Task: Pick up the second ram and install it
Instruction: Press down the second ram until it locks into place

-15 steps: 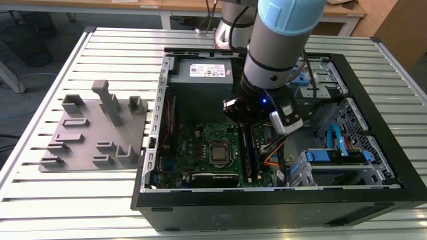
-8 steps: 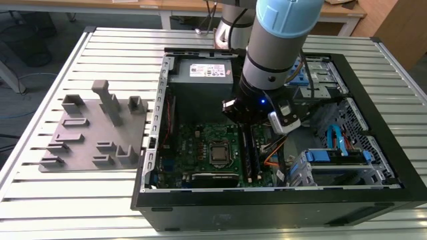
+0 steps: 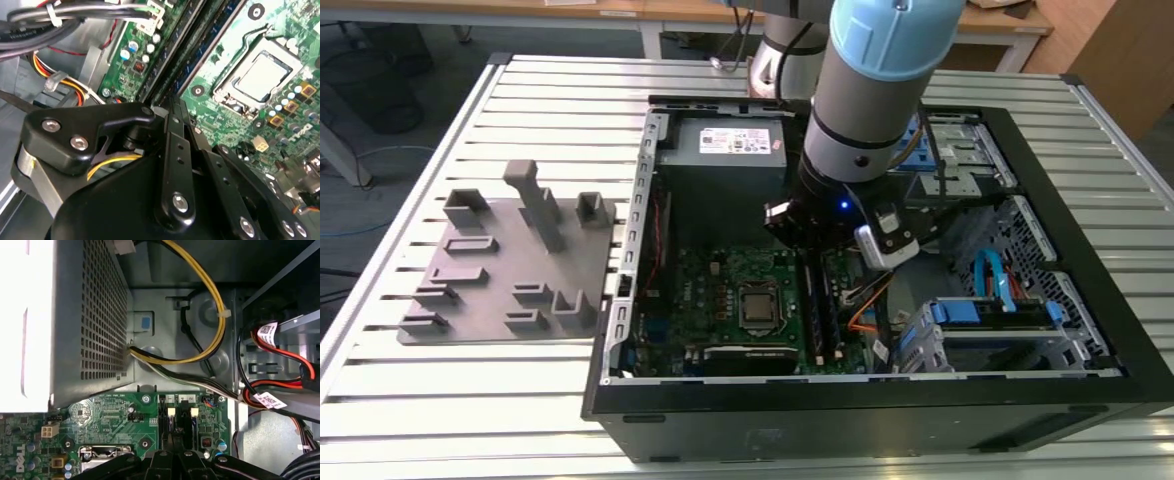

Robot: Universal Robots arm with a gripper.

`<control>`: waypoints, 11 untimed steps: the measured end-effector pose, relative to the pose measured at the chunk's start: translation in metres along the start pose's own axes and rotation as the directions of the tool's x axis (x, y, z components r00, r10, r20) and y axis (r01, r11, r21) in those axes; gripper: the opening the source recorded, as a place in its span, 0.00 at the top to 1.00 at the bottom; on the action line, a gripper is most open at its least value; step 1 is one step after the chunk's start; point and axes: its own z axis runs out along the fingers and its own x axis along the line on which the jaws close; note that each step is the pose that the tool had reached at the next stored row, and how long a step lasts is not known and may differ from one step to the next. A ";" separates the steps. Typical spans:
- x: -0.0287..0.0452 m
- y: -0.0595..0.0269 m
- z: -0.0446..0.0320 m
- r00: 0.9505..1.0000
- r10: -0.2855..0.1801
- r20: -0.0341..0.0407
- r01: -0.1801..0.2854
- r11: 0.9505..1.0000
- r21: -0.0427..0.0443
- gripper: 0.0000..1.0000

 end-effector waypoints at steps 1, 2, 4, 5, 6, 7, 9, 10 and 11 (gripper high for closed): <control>0.0000 0.0000 0.0000 1.000 0.000 0.000 0.000 1.000 0.000 0.89; 0.0000 0.0001 -0.0007 1.000 0.000 0.000 0.000 1.000 0.000 0.89; 0.0000 0.0008 -0.0056 1.000 0.000 0.001 0.000 1.000 -0.002 0.89; 0.0001 0.0009 -0.0102 1.000 0.000 0.000 0.000 1.000 0.000 0.89; 0.0002 0.0009 -0.0126 1.000 0.000 0.000 0.000 1.000 0.001 0.89; 0.0002 0.0007 -0.0128 1.000 0.000 0.000 0.000 1.000 0.001 0.89; 0.0001 -0.0025 -0.0132 1.000 0.000 0.001 0.000 1.000 0.007 0.89; 0.0001 -0.0053 -0.0134 1.000 0.000 0.001 0.000 1.000 0.010 0.89; 0.0000 -0.0085 -0.0137 1.000 0.000 0.001 0.000 1.000 0.014 0.89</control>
